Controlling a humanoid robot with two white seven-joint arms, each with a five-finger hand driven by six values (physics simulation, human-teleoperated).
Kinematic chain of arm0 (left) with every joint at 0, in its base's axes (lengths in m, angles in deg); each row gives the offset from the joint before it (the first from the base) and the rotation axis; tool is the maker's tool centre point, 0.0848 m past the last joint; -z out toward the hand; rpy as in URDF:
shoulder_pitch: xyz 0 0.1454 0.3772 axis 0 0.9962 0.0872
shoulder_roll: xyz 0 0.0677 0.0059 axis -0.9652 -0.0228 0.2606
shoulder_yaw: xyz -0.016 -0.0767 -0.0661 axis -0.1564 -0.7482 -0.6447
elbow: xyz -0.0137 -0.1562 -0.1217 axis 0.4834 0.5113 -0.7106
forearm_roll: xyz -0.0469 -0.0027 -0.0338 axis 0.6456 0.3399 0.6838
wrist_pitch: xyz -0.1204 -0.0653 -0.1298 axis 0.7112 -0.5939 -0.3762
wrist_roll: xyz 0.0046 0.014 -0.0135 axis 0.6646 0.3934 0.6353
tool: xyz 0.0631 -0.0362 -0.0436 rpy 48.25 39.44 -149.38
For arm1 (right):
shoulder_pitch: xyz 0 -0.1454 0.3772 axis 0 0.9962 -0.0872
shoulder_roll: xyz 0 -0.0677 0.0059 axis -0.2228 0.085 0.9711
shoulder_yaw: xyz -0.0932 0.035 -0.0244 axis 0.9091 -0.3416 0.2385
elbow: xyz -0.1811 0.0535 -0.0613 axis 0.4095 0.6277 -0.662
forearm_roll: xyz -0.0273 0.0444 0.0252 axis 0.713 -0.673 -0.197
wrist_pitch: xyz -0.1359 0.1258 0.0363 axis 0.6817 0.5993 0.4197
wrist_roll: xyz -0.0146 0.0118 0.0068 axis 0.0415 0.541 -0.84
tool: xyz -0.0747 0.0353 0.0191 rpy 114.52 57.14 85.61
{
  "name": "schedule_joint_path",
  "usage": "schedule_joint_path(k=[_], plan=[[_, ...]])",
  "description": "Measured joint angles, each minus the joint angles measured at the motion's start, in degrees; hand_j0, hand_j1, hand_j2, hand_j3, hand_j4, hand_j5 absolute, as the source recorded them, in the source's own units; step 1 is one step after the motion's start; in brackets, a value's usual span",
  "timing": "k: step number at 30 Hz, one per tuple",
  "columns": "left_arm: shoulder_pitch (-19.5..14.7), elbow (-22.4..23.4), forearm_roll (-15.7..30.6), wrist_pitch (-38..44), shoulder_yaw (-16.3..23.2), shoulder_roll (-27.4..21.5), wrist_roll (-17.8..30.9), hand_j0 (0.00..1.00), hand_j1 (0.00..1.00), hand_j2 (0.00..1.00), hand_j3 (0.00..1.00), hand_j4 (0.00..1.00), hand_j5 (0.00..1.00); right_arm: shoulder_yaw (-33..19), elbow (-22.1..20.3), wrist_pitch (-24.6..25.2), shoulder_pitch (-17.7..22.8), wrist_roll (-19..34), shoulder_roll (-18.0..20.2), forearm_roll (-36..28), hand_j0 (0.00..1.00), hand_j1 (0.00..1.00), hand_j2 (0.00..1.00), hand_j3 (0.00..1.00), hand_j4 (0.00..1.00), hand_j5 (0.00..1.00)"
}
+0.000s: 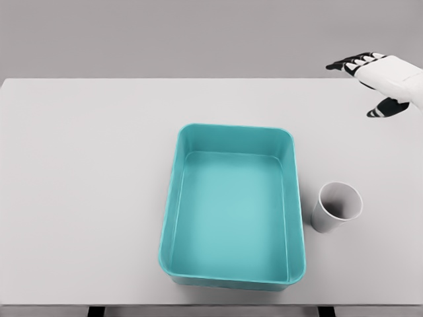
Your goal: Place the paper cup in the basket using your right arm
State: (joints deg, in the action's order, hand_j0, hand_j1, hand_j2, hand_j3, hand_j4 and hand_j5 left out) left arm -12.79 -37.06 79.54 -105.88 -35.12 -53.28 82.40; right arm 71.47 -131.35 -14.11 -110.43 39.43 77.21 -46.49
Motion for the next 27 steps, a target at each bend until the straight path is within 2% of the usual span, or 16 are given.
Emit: schedule_joint_path(k=[6,7,9,11,13,16,19,22,25,27], plan=[[0.0,-0.01,0.0,-0.02,0.0,0.0,0.0,1.0,1.0,1.0,1.0,1.0,1.0,-0.13,-1.61,-0.06,0.97,0.06,-0.11,-1.41,1.0,1.0,1.0,1.0,1.0,1.0],[-0.09,0.0,0.0,-0.02,0.0,0.0,0.0,1.0,1.0,1.0,1.0,1.0,1.0,-0.6,-1.69,-0.18,1.05,1.16,0.41,-4.4,0.99,0.99,0.99,0.99,0.99,0.99],[0.0,0.0,0.0,-0.02,0.0,0.0,0.0,1.0,1.0,1.0,1.0,1.0,1.0,-3.59,-0.07,-0.37,2.11,5.38,1.86,-15.33,0.99,0.99,0.99,0.99,0.99,0.99],[0.0,0.01,0.0,-0.03,0.0,0.0,0.0,1.0,1.0,1.0,1.0,1.0,1.0,-8.38,3.96,-1.58,5.09,7.83,3.47,-27.12,0.99,0.99,0.99,0.99,0.99,0.99],[0.0,0.01,0.0,-0.02,0.0,0.0,0.0,1.0,1.0,1.0,1.0,1.0,1.0,-12.99,6.97,-2.76,10.89,9.1,5.93,-37.18,0.99,0.99,0.99,0.99,0.99,0.99],[0.0,-0.01,0.0,-0.01,-0.01,0.0,0.0,1.0,1.0,1.0,1.0,1.0,1.0,-16.99,10.76,-3.55,14.59,9.92,8.69,-49.36,0.99,0.99,0.99,0.99,0.99,0.99],[0.0,0.01,0.0,-0.01,-0.01,0.0,0.0,1.0,1.0,1.0,1.0,1.0,1.0,-18.41,13.83,-4.04,17.49,10.23,9.53,-56.53,0.99,0.99,0.99,0.99,0.99,0.99],[-0.09,0.01,0.0,0.0,-0.01,0.0,0.0,1.0,1.0,1.0,1.0,1.0,1.0,-18.5,17.06,-7.19,19.95,10.33,8.39,-63.4,0.99,0.99,0.99,0.99,0.99,0.99],[0.0,0.01,0.0,0.0,0.0,0.0,0.0,1.0,1.0,1.0,1.0,1.0,1.0,-16.3,19.08,-10.2,20.65,10.37,5.98,-65.79,0.99,0.99,0.99,0.99,0.99,0.99],[0.0,0.01,0.0,0.01,0.01,0.0,0.0,1.0,1.0,1.0,1.0,1.0,1.0,-14.6,19.95,-12.34,22.85,10.38,5.2,-65.97,0.99,0.99,0.99,0.99,0.99,0.99]])
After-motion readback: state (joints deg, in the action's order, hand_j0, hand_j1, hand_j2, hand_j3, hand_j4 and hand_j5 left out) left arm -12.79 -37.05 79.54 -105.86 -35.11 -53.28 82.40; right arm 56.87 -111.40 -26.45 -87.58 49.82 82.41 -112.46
